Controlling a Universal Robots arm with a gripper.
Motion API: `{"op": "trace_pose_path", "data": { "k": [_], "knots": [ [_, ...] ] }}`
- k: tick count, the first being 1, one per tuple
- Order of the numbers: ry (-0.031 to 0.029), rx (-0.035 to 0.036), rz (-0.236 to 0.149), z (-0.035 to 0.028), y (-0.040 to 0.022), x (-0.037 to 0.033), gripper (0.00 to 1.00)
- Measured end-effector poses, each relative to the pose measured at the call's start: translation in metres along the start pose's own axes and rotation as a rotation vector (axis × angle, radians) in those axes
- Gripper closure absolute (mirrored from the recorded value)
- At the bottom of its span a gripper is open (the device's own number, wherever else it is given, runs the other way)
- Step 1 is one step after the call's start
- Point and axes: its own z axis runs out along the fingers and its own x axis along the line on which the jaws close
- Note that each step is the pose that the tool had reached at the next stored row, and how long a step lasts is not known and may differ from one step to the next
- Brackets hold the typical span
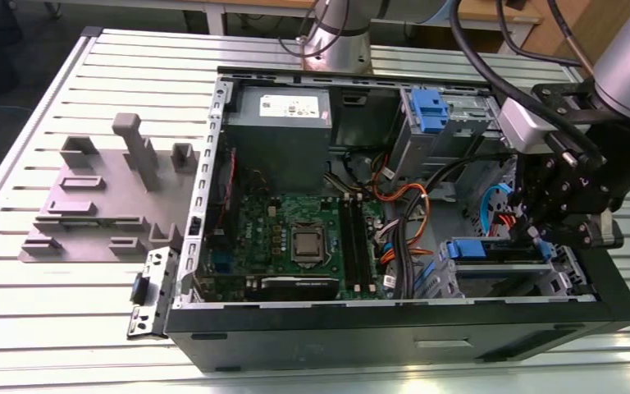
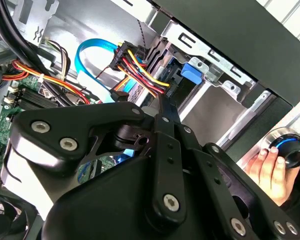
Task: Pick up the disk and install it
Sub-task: 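Insert the second disk wire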
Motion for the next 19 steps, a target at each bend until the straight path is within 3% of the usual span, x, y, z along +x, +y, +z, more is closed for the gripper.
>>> {"op": "trace_pose_path", "data": {
  "k": [8, 19],
  "knots": [
    [0.0, 0.0, 0.0, -0.0004, 0.0013, -0.0001, 0.89],
    [-0.0001, 0.0, 0.0, -0.0009, 0.0108, -0.0004, 0.89]
  ]
}}
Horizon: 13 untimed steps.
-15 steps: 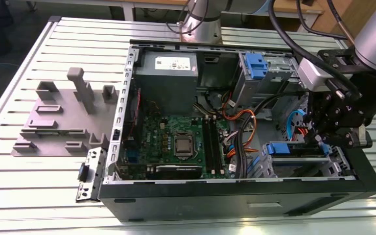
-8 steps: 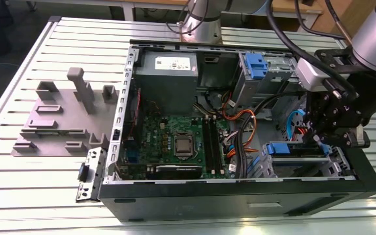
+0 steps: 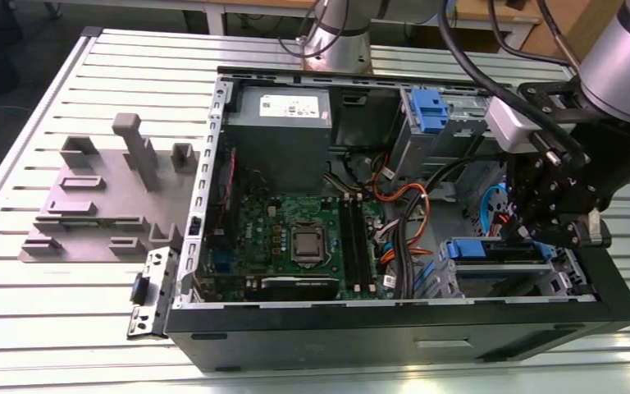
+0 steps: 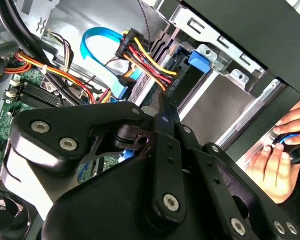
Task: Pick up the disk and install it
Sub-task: 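Insert the second disk wire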
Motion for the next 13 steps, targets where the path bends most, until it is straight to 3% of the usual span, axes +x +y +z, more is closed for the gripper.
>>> {"op": "trace_pose_path", "data": {
  "k": [13],
  "knots": [
    [0.0001, 0.0, 0.0, -0.0134, -0.0008, -0.0039, 0.89]
  ]
}}
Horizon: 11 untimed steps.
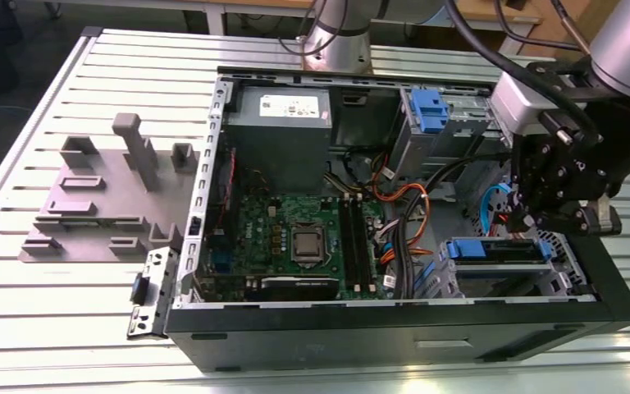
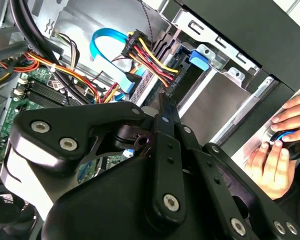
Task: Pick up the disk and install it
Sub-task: 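Insert the second disk wire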
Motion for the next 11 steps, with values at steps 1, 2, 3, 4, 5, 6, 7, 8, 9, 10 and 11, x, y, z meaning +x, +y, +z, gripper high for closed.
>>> {"op": "trace_pose_path", "data": {
  "k": [1, 2, 3, 4, 5, 6, 7, 8, 9, 10, 11],
  "knots": [
    [-0.0001, 0.0, 0.0, -0.0003, 0.0, -0.0007, 0.89],
    [-0.0001, 0.0, 0.0, -0.0008, -0.0001, -0.0016, 0.89],
    [0.0, 0.0, 0.0, -0.0011, -0.0001, -0.0025, 0.89],
    [-0.0001, 0.0, 0.0, -0.0014, -0.0002, -0.0035, 0.89],
    [0.0, 0.0, 0.0, -0.0018, -0.0003, -0.0044, 0.89],
    [-0.0001, 0.0, 0.0, -0.0022, -0.0003, -0.0053, 0.89],
    [0.0, 0.0, 0.0, -0.0028, -0.0004, -0.0061, 0.89],
    [0.0, 0.0, 0.0, -0.0034, -0.0004, -0.0069, 0.89],
    [0.0, 0.0, 0.0, -0.004, -0.0005, -0.0076, 0.89],
    [-0.0001, 0.0, 0.0, -0.0046, -0.0006, -0.0084, 0.89],
    [-0.0001, 0.0, 0.0, -0.0053, -0.0006, -0.009, 0.89]
  ]
}}
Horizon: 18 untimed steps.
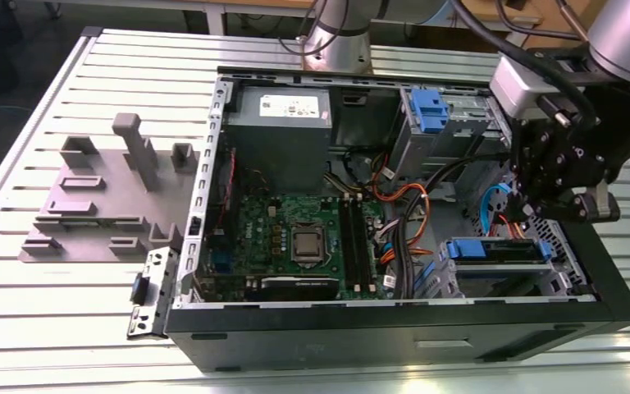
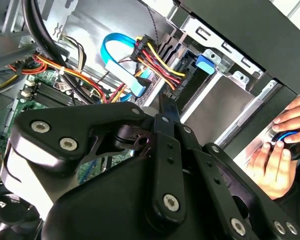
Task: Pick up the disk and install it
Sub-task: 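Insert the second disk wire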
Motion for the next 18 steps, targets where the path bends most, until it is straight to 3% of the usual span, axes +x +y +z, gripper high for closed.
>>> {"op": "trace_pose_path", "data": {
  "k": [18],
  "knots": [
    [0.0, 0.0, 0.0, -0.0099, 0.0005, -0.0114, 0.89]
  ]
}}
